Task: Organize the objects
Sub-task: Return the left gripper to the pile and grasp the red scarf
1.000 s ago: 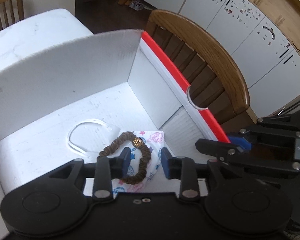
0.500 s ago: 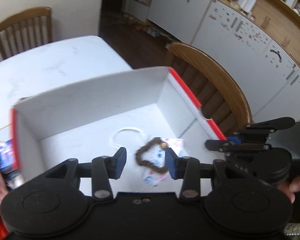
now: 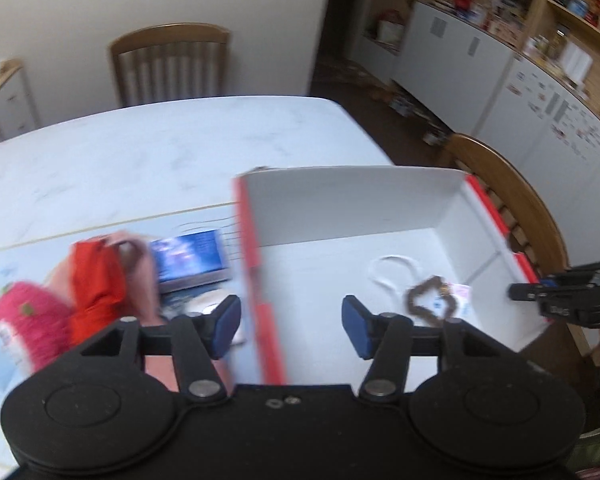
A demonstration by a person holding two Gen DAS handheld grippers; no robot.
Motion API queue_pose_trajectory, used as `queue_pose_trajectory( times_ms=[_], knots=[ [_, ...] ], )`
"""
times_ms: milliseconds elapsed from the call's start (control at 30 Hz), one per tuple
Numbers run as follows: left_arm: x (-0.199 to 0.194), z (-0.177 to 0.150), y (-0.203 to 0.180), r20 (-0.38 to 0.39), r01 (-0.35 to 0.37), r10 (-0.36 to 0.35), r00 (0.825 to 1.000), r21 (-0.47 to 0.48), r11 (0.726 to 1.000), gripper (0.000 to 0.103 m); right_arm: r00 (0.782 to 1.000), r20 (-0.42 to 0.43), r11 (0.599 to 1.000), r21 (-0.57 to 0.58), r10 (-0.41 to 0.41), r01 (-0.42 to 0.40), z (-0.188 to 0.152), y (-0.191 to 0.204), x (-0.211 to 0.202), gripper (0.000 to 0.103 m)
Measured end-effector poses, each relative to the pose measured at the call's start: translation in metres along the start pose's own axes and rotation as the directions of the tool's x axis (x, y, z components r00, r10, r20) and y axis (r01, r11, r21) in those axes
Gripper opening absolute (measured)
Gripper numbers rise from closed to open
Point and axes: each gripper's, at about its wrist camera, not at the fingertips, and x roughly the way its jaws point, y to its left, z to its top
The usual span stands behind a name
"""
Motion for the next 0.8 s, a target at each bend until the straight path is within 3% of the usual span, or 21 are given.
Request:
queue_pose_trajectory(
  times_ms=[133,600,800],
  knots=[
    [-0.005,-0.009,0.025,0.005,-0.052,0.052,0.999,-0.054,0.997,0.057,1.000,-0.005,1.000,0.000,-0.008,0.008,0.001,0.002,0.001,0.007],
    [-0.005,-0.033,0.088,0.026,-0.162,0.170,0.985,-0.204,0.966,0.096,1.000,-0.011,1.000,0.001,-0.022,0.022,0.003,0.005,0.000,0.007],
    [0.015,-0.039,0.105,-0.011,-0.187,0.191,0.982,-0.267,0.945,0.098,1.000,-0.012,1.000,-0.002,-0.027,0.027,0.003,0.006,0.001,0.007]
  ],
)
